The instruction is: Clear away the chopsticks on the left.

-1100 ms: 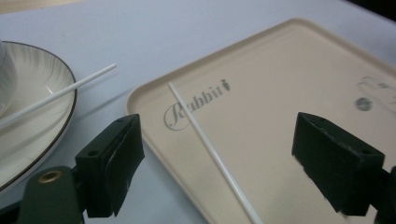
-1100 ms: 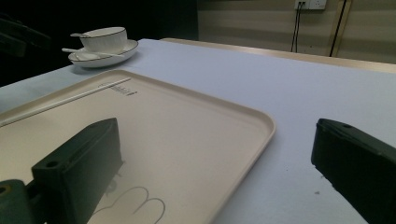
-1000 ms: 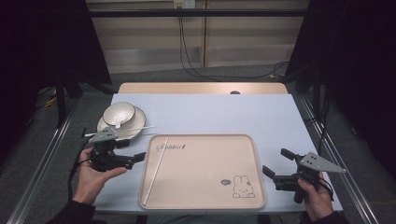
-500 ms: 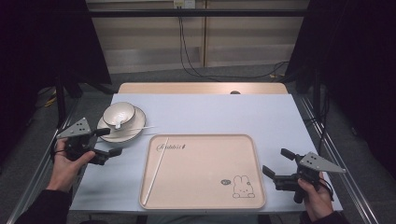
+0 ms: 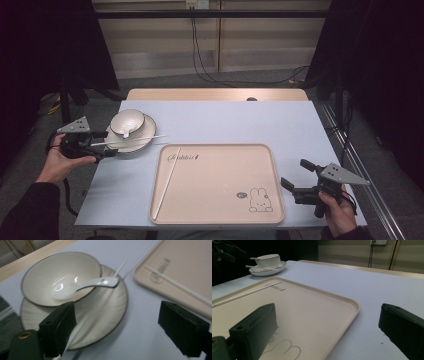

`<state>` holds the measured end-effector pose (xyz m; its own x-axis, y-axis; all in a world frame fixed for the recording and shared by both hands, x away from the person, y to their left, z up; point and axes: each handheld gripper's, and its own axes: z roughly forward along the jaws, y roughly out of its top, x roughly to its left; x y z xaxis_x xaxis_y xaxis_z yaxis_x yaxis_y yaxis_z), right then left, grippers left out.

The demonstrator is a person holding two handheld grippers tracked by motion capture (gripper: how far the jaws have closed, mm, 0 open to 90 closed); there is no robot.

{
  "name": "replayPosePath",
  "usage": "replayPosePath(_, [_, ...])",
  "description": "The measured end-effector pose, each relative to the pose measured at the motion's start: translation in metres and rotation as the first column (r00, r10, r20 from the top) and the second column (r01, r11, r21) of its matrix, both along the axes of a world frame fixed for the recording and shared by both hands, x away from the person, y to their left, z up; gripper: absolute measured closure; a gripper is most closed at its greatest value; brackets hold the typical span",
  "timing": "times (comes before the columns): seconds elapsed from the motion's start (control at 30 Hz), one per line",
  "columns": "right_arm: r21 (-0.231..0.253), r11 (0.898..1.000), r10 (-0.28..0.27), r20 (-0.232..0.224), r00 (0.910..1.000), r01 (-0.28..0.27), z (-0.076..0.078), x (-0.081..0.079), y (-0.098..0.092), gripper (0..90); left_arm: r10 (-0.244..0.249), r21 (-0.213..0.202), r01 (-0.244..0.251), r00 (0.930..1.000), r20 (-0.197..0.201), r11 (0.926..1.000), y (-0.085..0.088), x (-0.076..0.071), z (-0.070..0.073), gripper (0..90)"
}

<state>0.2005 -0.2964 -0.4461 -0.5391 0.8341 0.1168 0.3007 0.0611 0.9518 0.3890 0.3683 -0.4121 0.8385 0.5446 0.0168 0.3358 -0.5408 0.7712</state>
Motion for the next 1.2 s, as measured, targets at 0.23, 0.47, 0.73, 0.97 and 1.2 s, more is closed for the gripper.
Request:
replayPosePath(0.23, [0.004, 1.000, 0.002, -0.002, 1.0000, -0.001, 0.000, 0.000, 0.000, 1.5, 0.000, 0.096, 0.002, 0.9999, -0.016, 0.9954, 0.004, 0.017, -0.015, 36.6])
replayPosePath(0.47, [-0.001, 1.000, 0.004, -0.004, 1.0000, -0.004, 0.000, 0.000, 0.000, 1.5, -0.007, 0.178, 0.012, 0.9996, -0.027, 0.9839, 0.001, 0.030, -0.023, 51.1])
replayPosePath(0.73, [-0.008, 1.000, 0.003, 0.000, 1.0000, -0.003, 0.000, -0.001, -0.001, 1.5, -0.029, 0.225, 0.037, 0.9988, -0.041, 0.9737, -0.006, 0.037, -0.028, 57.9])
replayPosePath(0.97, [-0.003, 1.000, 0.005, -0.001, 1.0000, -0.005, 0.000, -0.001, -0.001, 1.4, -0.058, 0.261, 0.074, 0.9960, -0.069, 0.9625, -0.016, 0.041, -0.031, 65.0])
replayPosePath(1.2, [0.001, 1.000, 0.002, -0.001, 1.0000, -0.002, 0.000, -0.001, -0.001, 1.4, -0.117, 0.270, 0.137, 0.9891, -0.090, 0.9530, -0.029, 0.040, -0.026, 68.9])
